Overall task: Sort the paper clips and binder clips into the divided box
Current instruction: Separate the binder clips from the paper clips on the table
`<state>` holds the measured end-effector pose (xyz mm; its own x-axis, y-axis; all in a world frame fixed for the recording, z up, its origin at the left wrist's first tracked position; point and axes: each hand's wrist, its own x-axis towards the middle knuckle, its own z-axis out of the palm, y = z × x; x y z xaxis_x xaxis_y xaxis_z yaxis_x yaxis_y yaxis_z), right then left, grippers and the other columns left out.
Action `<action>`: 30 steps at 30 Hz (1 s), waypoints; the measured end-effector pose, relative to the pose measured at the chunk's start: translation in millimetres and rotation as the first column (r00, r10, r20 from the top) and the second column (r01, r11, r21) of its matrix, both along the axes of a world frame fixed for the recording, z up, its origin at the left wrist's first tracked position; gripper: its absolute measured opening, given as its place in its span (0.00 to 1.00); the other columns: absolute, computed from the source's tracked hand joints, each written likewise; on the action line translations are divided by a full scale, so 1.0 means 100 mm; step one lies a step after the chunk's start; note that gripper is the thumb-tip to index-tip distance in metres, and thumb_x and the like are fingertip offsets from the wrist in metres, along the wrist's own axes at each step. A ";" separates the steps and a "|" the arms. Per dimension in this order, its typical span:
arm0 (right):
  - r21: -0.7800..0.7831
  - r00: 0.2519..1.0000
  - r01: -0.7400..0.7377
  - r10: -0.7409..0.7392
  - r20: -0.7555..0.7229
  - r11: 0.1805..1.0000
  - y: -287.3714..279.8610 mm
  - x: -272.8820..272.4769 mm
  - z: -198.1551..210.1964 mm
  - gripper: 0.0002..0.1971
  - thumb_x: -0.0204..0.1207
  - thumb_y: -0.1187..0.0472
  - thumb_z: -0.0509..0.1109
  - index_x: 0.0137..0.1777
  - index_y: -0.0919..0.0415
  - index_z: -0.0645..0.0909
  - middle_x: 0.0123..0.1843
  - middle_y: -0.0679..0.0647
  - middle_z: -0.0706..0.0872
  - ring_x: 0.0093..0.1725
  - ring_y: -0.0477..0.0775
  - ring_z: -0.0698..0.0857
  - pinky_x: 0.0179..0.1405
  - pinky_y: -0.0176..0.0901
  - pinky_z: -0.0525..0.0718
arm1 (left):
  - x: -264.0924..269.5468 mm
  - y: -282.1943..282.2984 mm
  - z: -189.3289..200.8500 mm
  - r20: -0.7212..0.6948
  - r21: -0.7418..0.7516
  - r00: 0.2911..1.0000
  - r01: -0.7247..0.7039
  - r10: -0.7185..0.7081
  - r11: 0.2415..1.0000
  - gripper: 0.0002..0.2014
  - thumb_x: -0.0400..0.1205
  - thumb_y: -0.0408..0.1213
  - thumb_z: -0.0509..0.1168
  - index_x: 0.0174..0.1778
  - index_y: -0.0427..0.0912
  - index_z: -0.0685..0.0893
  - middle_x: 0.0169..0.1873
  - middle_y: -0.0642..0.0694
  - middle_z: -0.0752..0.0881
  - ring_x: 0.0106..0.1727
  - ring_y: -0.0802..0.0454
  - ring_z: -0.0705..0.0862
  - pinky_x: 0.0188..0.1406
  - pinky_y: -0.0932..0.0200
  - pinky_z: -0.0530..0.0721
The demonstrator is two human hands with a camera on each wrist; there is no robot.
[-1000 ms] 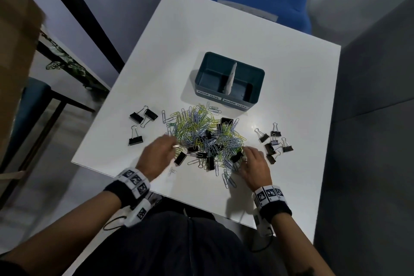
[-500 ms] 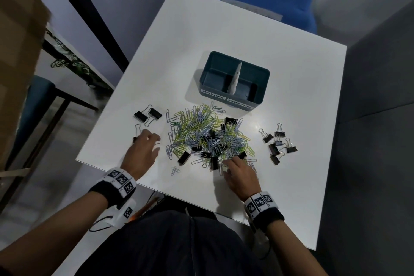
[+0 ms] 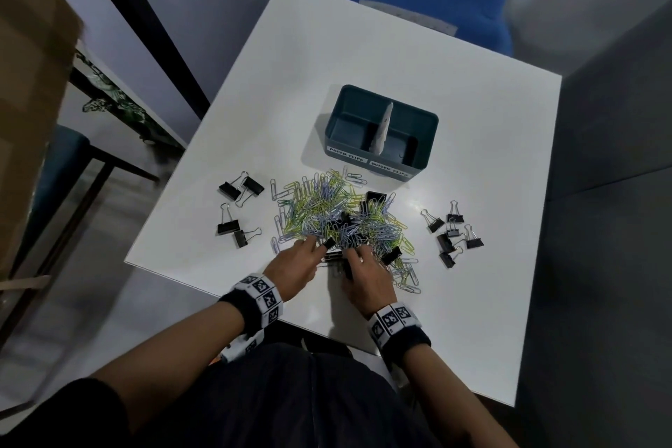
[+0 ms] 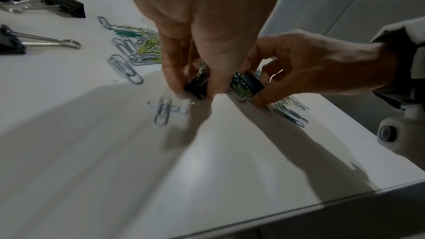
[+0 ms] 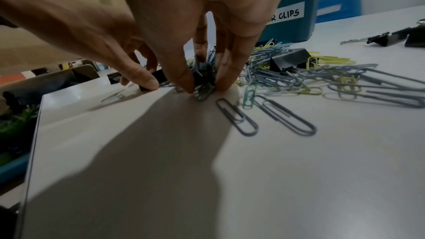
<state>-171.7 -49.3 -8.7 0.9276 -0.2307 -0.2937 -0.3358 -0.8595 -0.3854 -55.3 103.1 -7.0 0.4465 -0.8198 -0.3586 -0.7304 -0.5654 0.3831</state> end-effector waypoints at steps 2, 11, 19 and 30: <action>0.045 0.999 0.029 -0.030 0.027 0.999 -0.01 -0.01 0.01 0.20 0.67 0.67 0.71 0.59 0.57 0.74 0.55 0.57 0.77 0.42 0.63 0.82 0.28 0.46 0.76 | 0.00 -0.04 0.01 0.002 -0.012 1.000 -0.011 0.011 1.000 0.23 0.75 0.28 0.66 0.67 0.37 0.76 0.53 0.38 0.77 0.42 0.39 0.81 0.28 0.50 0.77; 0.329 0.886 0.321 -0.404 0.227 0.888 -0.51 -0.23 0.29 0.19 0.71 0.71 0.72 0.62 0.58 0.82 0.53 0.51 0.85 0.47 0.47 0.83 0.48 0.29 0.80 | 0.31 0.17 0.35 -0.064 -0.226 0.944 -0.330 0.324 0.917 0.13 0.79 0.24 0.64 0.57 0.39 0.80 0.50 0.46 0.80 0.39 0.54 0.79 0.34 0.69 0.72; 0.274 0.694 0.661 -0.708 0.131 0.698 -1.49 -0.42 0.16 0.16 0.74 0.70 0.70 0.62 0.62 0.84 0.54 0.63 0.89 0.53 0.61 0.88 0.59 0.49 0.84 | 1.10 0.60 0.27 -0.133 -0.147 0.708 -0.706 0.693 0.693 0.14 0.73 0.24 0.66 0.52 0.42 0.84 0.48 0.42 0.88 0.49 0.41 0.84 0.49 0.54 0.79; 0.111 0.753 0.639 -0.648 0.115 0.761 -1.71 -0.46 0.08 0.13 0.72 0.67 0.71 0.56 0.60 0.85 0.47 0.62 0.83 0.50 0.64 0.81 0.50 0.44 0.74 | 1.13 0.68 0.17 0.070 -0.084 0.803 -0.587 0.592 0.806 0.15 0.76 0.30 0.67 0.59 0.41 0.80 0.55 0.40 0.78 0.59 0.40 0.76 0.46 0.43 0.81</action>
<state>-217.6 -220.8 -0.7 0.5978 -0.7740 -0.2087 -0.7401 -0.4327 -0.5149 58.1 171.3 9.6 0.8775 -0.4054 -0.2563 -0.2955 -0.8779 0.3769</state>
